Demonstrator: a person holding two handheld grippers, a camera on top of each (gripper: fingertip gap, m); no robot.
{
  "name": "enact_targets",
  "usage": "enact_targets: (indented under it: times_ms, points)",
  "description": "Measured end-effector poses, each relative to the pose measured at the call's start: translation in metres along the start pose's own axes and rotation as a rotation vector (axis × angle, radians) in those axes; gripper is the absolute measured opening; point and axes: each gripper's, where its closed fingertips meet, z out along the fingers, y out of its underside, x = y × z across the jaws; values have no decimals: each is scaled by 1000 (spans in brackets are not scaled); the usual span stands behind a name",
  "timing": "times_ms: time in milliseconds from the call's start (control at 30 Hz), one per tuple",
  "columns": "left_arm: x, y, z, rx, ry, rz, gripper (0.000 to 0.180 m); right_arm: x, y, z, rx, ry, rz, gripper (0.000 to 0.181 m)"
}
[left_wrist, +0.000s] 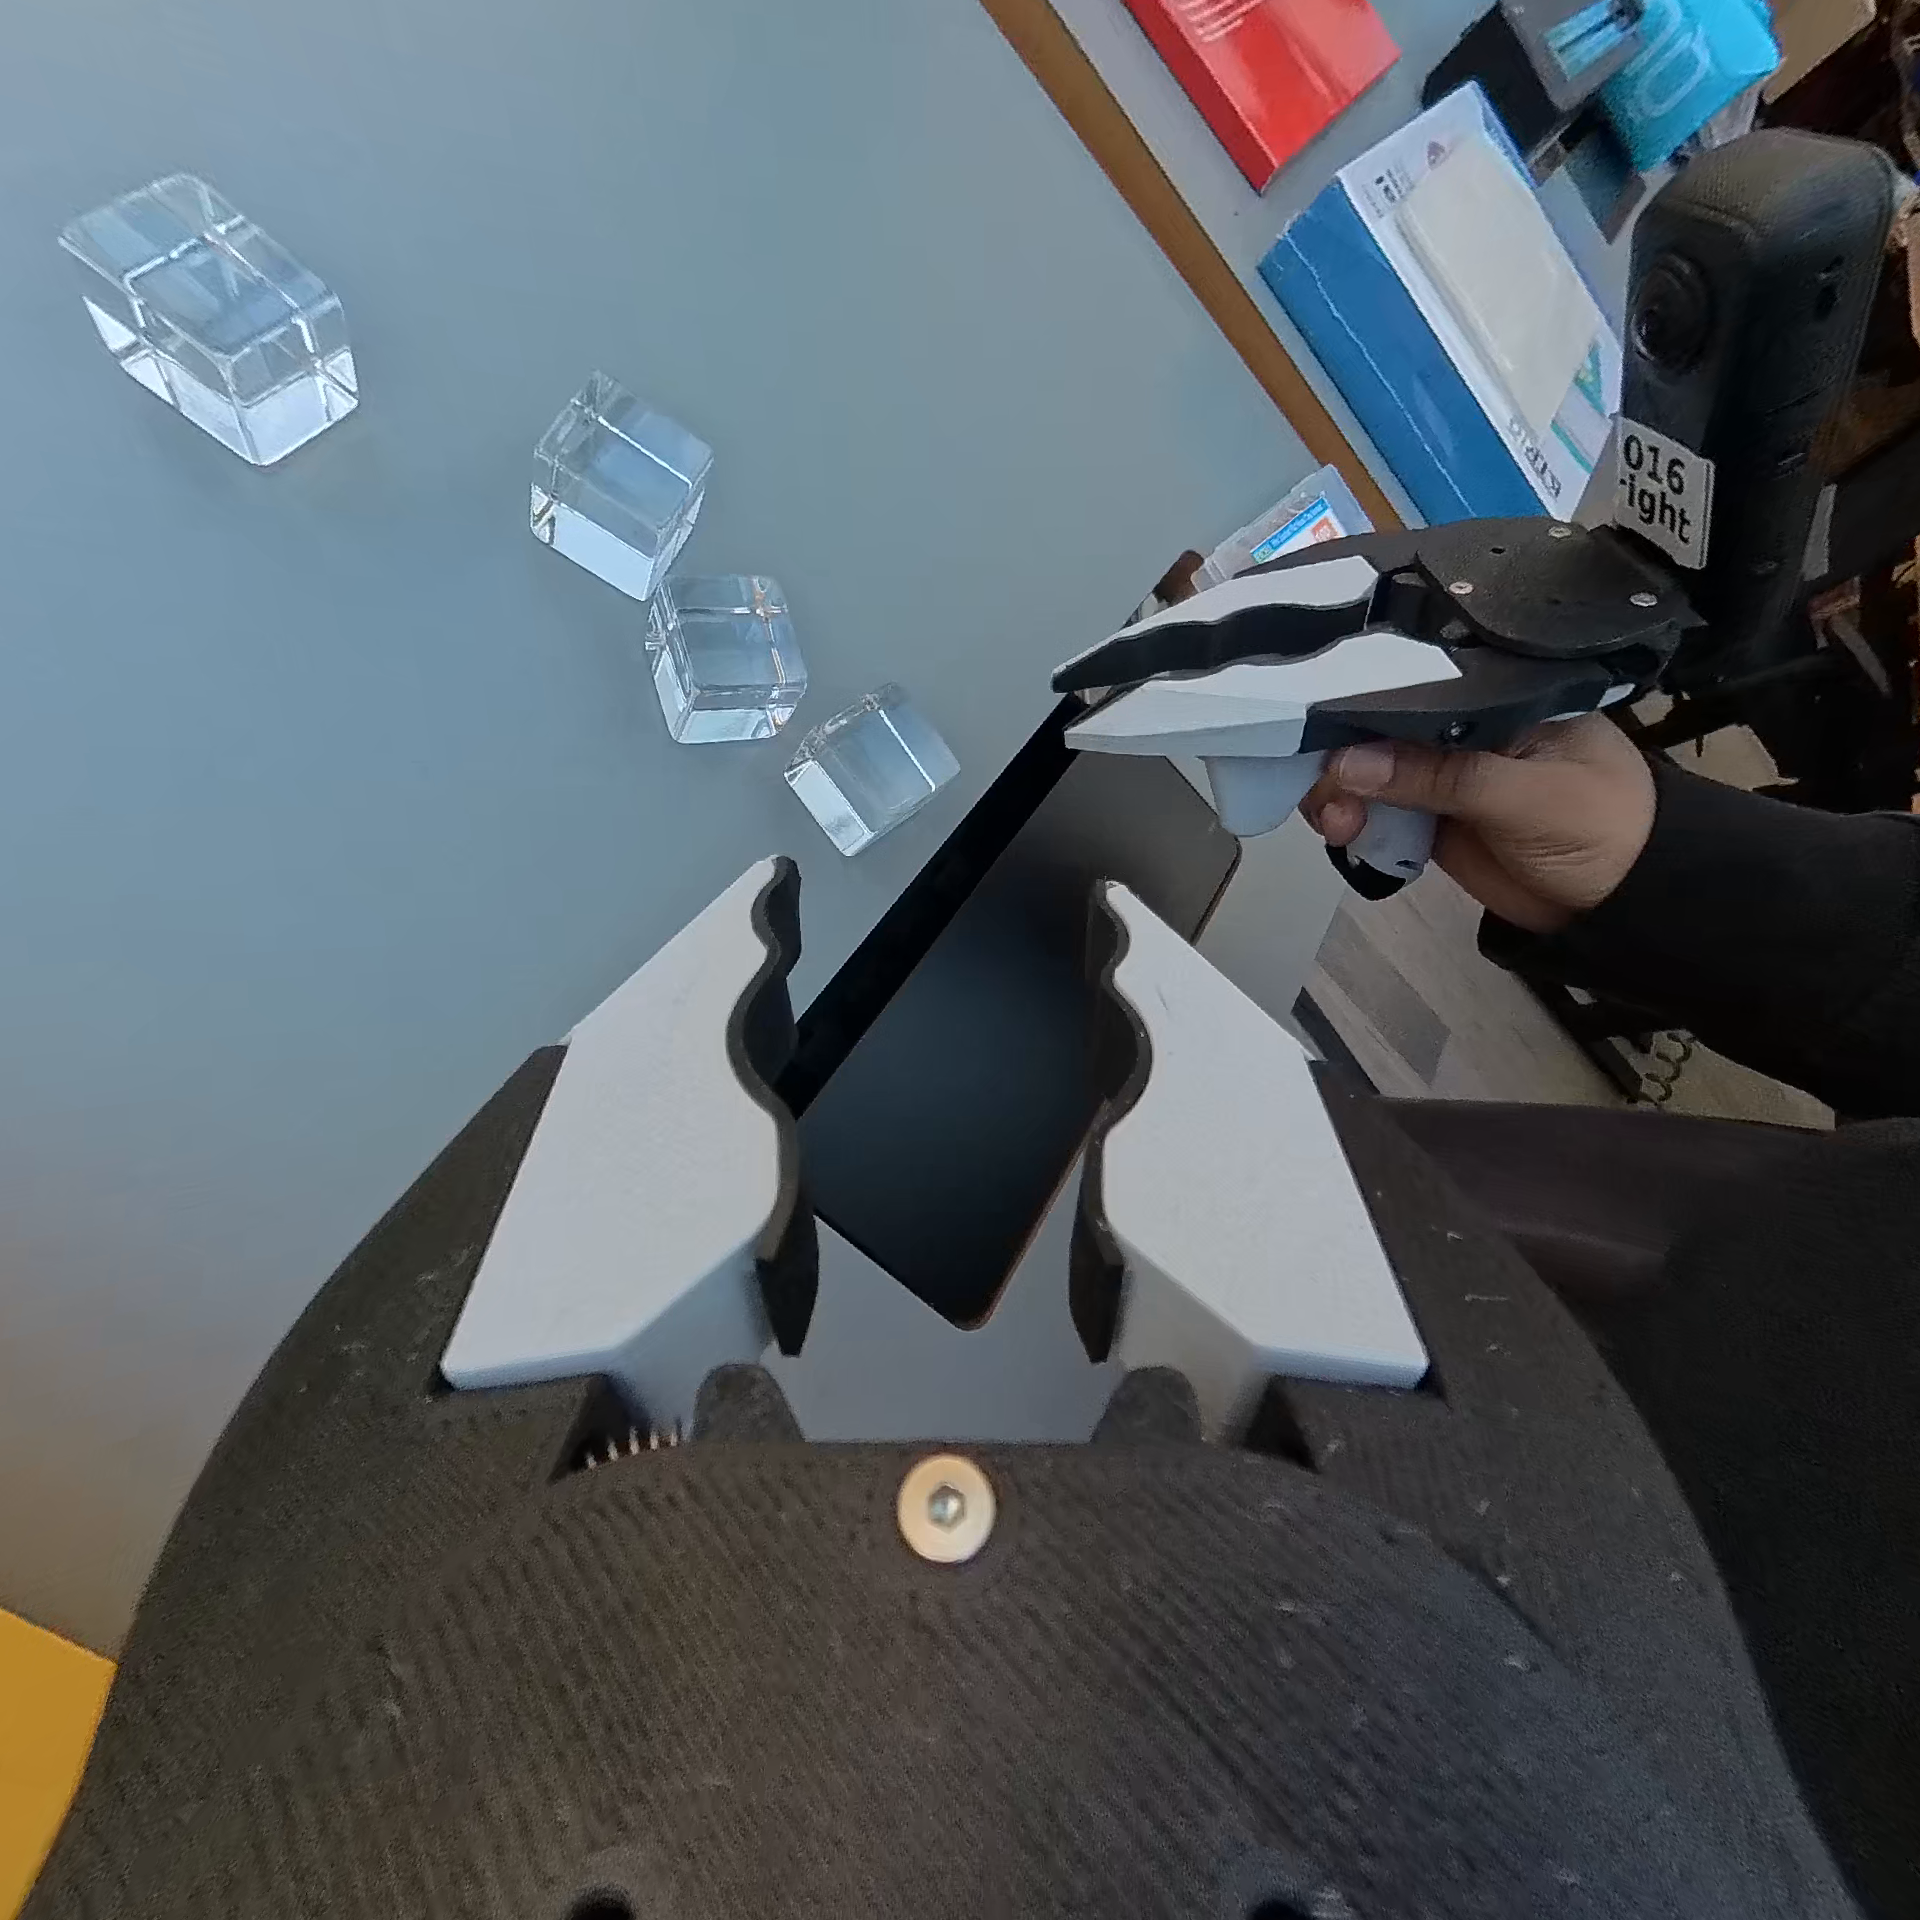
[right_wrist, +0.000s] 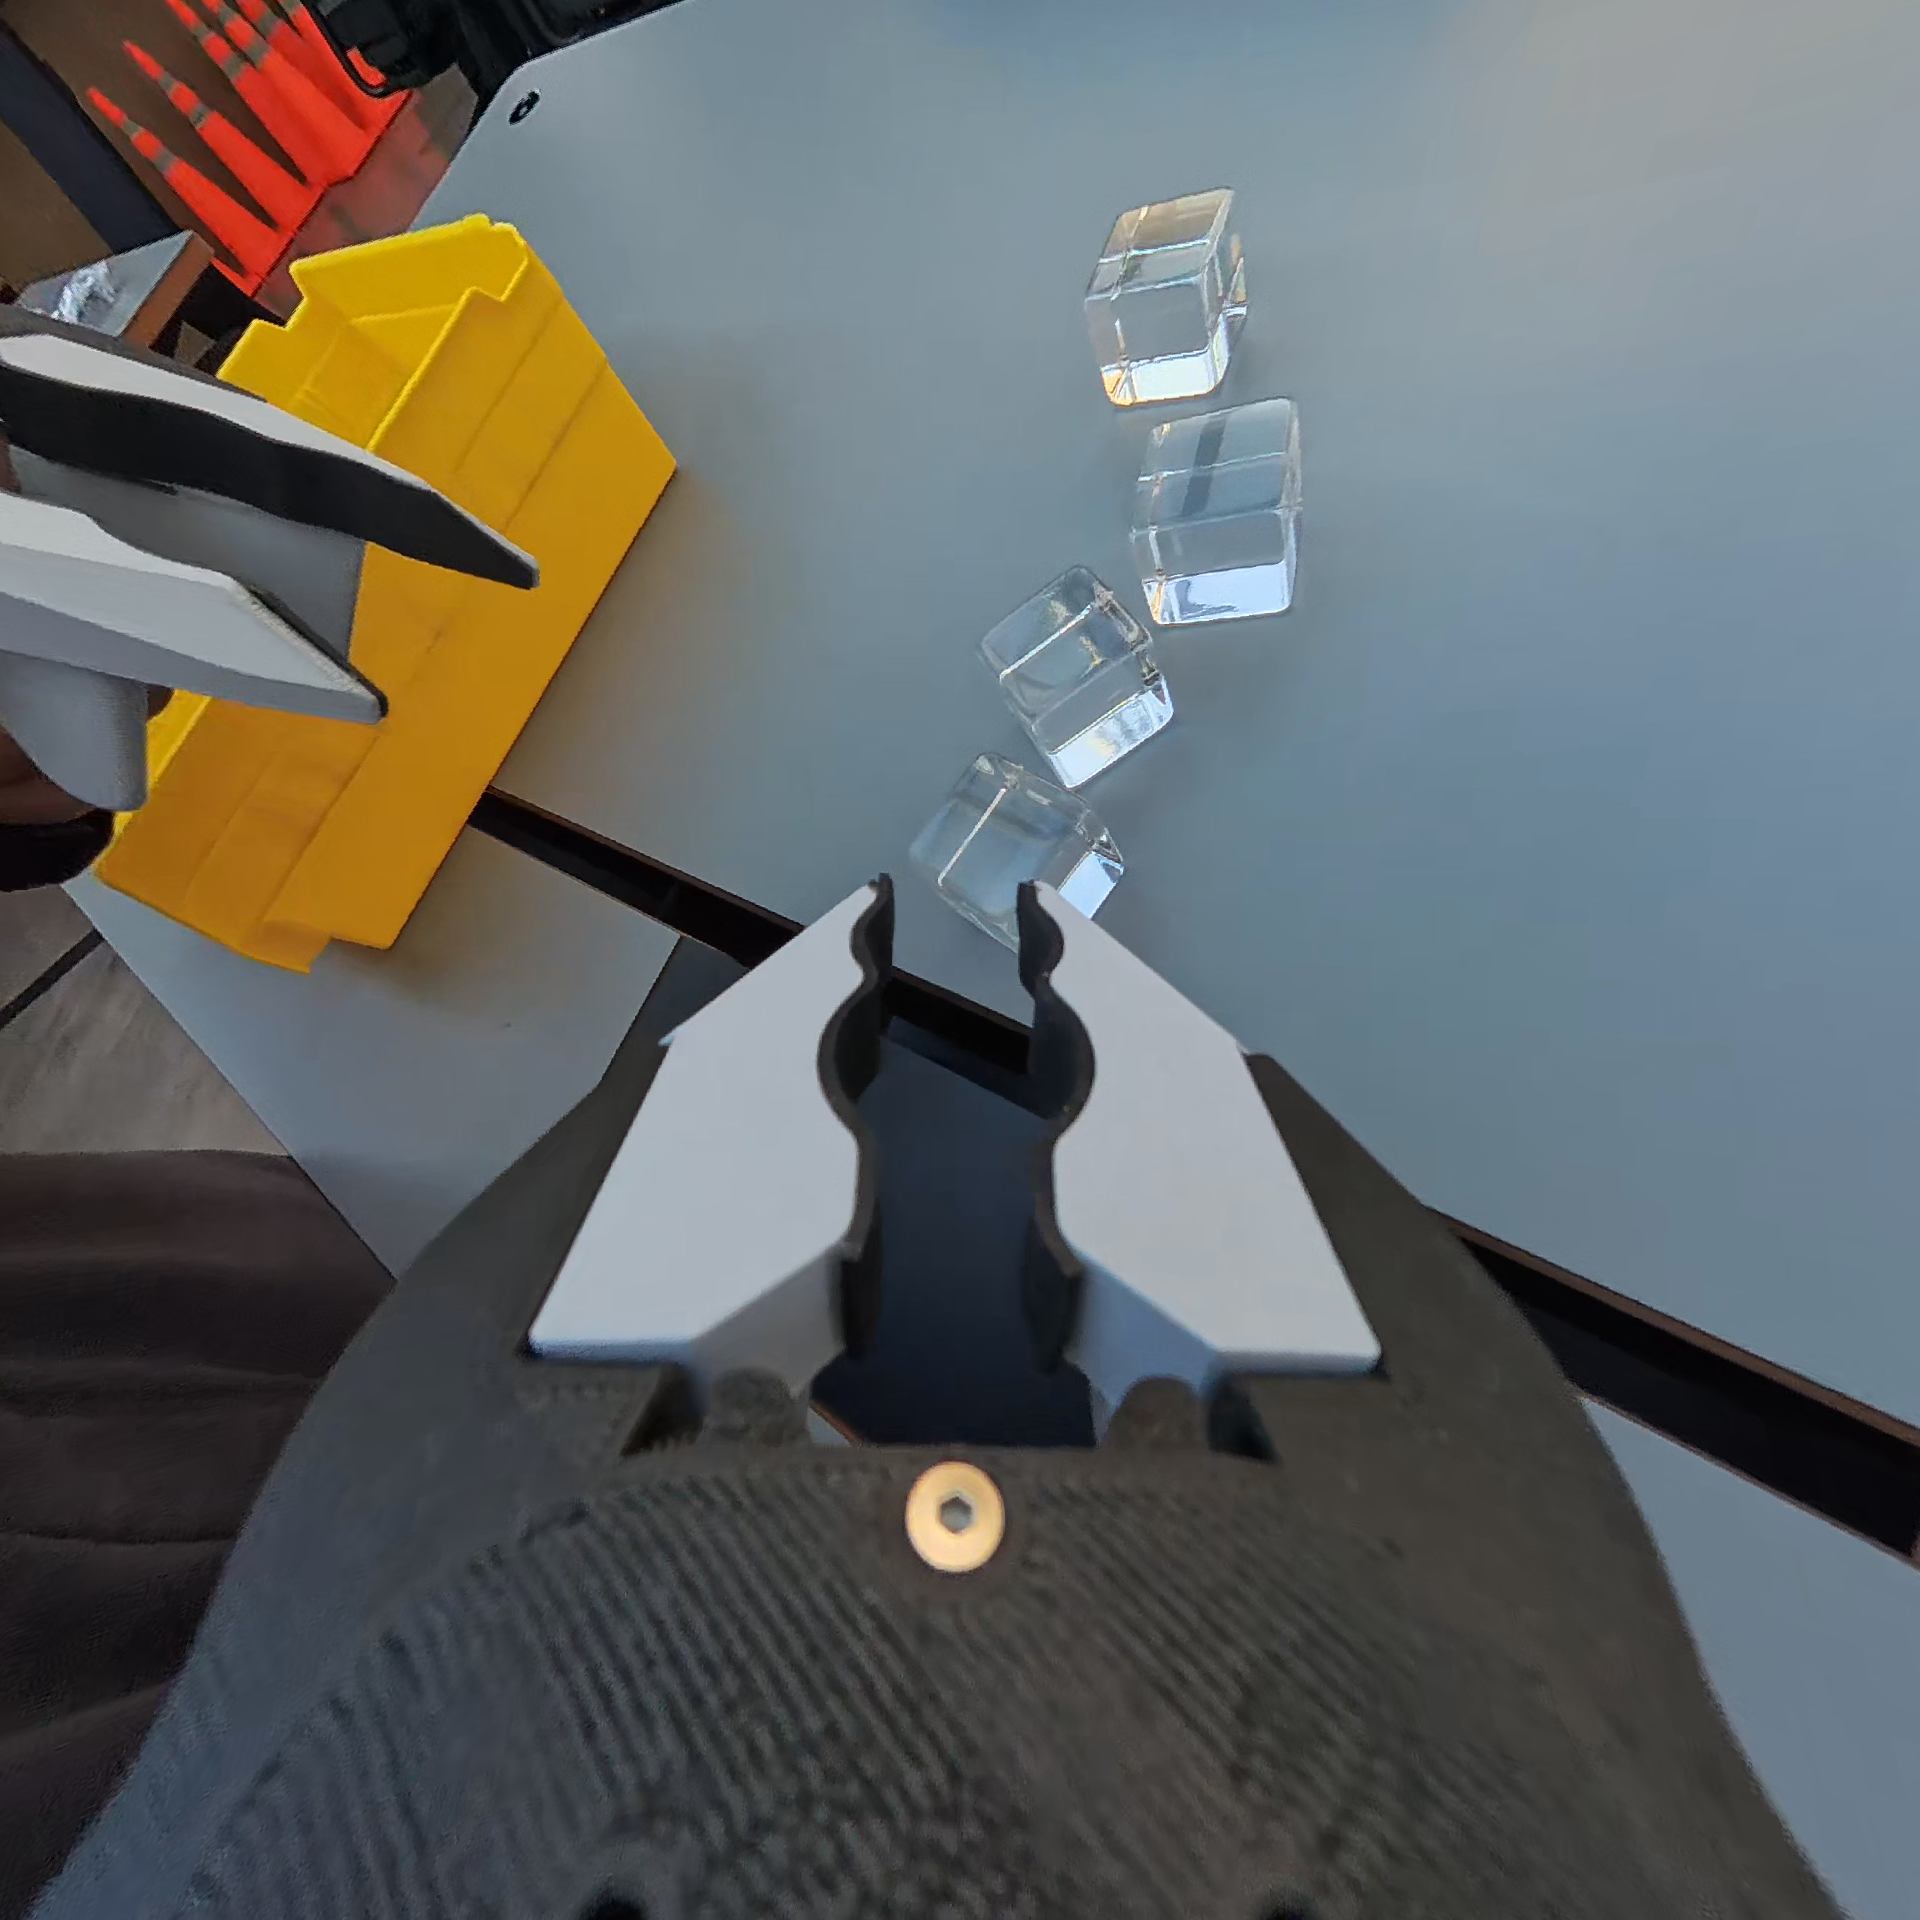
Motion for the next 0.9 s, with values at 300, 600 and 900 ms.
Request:
enact_targets:
  times_ms: [300, 600, 900]
  points:
    - [-39, 21, 46, -161, -113, 141, 49, 3, 8, 32, -100, 27, -274, 47]
    - [-63, 5, 85, -218, -180, 143, 48, 10, 20, 70, -237, -45, -407, 55]
    - [-74, 0, 128, -242, -302, 141, 51, 24, 40, 59, -303, -72, -479, 43]
